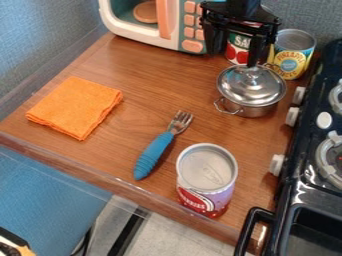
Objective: Moved the orange cloth to the left upper side of the table
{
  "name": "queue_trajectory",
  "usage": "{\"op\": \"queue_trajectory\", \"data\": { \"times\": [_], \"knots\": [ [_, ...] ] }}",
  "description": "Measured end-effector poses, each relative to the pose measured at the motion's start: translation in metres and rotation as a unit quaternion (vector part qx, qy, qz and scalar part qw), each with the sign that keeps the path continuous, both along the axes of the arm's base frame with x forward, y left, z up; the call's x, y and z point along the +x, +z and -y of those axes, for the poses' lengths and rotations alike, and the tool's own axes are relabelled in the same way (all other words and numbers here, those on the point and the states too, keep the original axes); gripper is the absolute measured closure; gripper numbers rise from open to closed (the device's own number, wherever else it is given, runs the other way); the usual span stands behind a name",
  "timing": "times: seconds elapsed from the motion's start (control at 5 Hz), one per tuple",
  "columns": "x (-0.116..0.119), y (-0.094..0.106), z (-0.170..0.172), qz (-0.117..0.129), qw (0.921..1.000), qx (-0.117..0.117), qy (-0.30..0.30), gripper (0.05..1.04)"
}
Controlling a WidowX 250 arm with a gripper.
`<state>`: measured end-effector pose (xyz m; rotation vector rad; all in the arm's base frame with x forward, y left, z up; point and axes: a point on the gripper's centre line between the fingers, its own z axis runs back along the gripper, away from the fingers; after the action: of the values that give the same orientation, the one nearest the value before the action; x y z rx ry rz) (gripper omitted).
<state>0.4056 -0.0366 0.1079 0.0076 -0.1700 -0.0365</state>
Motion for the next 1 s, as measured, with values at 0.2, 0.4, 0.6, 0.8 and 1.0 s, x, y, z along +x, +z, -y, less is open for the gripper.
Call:
{"op": "queue_trajectory", "data": {
  "times": [0.2, 0.4, 0.6, 0.8, 1.0],
  "knots": [
    [-0.004, -0.017, 0.000, -0.022, 0.9998, 0.000, 0.001, 0.083],
    [-0.026, -0.033, -0.031, -0.042, 0.9984, -0.009, 0.036, 0.083],
    [-0.057, -0.031, -0.077, -0.040, 0.9963, -0.008, 0.076, 0.083],
    [-0.093, -0.042, -0.112, -0.046, 0.9965, 0.001, 0.071, 0.083],
    [-0.116, -0.051, -0.137, -0.048, 0.9968, 0.020, 0.061, 0.083]
  ]
}}
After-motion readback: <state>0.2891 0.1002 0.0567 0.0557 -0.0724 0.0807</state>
